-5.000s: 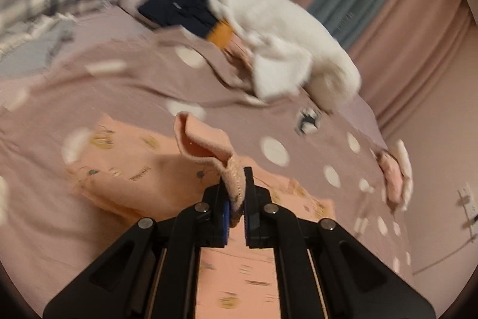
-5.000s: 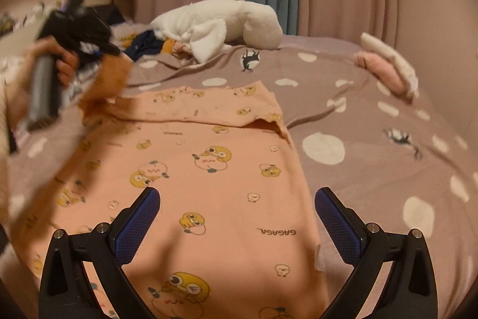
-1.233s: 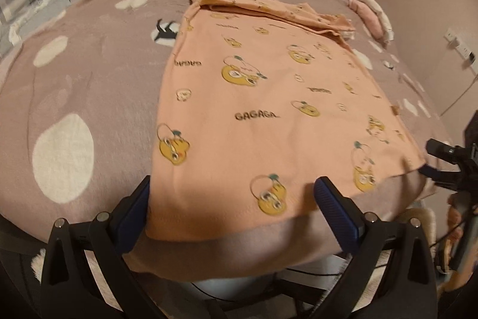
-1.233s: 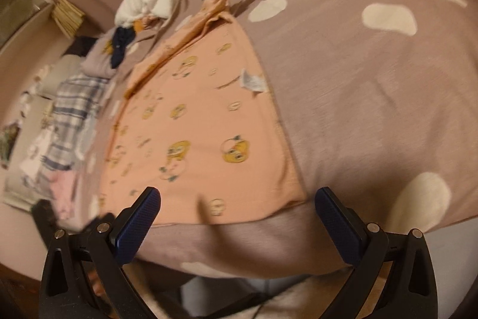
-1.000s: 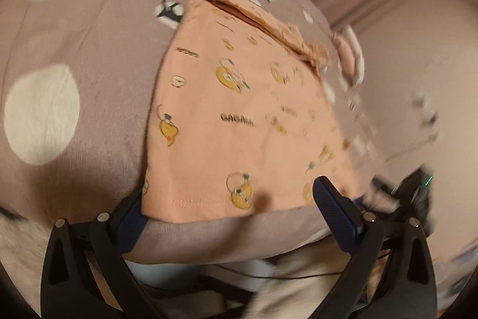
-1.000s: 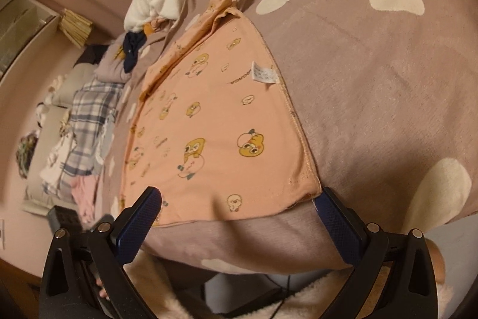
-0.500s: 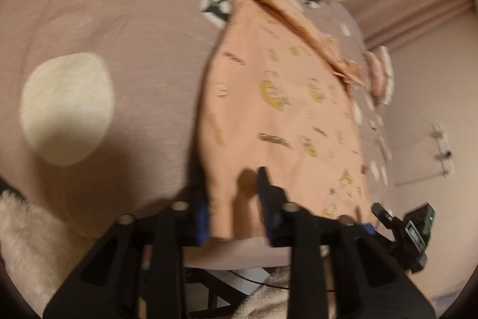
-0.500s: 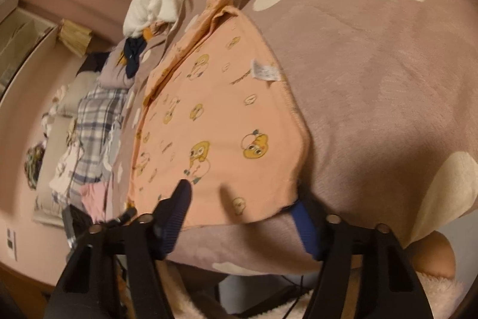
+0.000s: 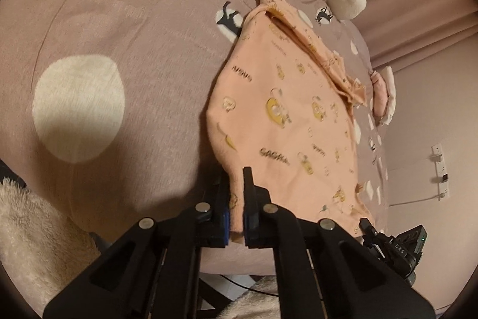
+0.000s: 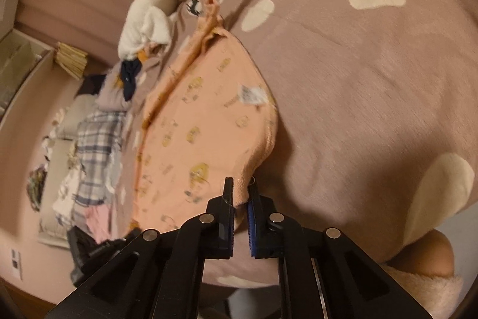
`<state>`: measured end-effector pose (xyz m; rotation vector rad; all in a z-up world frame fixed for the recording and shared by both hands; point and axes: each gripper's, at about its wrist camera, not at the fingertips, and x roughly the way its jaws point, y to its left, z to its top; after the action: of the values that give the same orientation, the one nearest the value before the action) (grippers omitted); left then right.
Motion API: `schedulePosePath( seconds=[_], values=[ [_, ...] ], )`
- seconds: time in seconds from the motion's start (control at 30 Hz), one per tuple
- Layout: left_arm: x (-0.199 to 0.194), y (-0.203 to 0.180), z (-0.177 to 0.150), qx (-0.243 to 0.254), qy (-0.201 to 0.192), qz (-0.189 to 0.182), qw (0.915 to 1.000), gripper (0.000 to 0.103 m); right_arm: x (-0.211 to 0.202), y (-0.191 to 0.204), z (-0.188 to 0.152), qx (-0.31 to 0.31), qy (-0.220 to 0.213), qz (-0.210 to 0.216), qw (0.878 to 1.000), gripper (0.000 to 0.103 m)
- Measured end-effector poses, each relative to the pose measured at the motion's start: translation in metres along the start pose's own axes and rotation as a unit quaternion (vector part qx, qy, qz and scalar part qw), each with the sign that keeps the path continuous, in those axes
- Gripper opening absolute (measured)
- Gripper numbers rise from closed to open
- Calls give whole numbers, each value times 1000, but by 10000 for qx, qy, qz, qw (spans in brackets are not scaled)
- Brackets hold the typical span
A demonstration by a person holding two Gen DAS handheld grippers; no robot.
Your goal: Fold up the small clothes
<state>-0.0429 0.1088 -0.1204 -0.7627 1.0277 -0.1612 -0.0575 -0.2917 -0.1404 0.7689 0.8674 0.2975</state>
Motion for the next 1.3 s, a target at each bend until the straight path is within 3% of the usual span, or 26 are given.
schedulePosePath(
  seconds=[0.13, 0.27, 0.5, 0.73, 0.9, 1.13, 1.3],
  values=[
    [-6, -8, 10, -108, -62, -333, 9994, 5, -4, 20, 9, -289, -149, 11, 9995, 10],
    [-13, -24, 19, 93, -336, -223, 9991, 5, -4, 40, 24, -559, -257, 27, 9981, 10],
    [-19, -43, 51, 51, -633, -605, 9961, 5, 1, 66, 59, -888, -402, -12, 9952, 10],
    [-7, -64, 116, -294, -943, -1113, 9889, 4, 15, 90, 112, -1113, -530, 54, 9924, 9],
    [7, -76, 169, -517, -1251, -1541, 9787, 4, 32, 109, 162, -1218, -648, -38, 9904, 9],
    [48, -88, 239, -430, -1363, -1323, 9808, 4, 80, 119, 227, -1233, -545, -100, 9908, 9],
    [98, -74, 282, -781, -1272, -1086, 9828, 4, 126, 123, 266, -1235, -313, -463, 9908, 9]
  ],
)
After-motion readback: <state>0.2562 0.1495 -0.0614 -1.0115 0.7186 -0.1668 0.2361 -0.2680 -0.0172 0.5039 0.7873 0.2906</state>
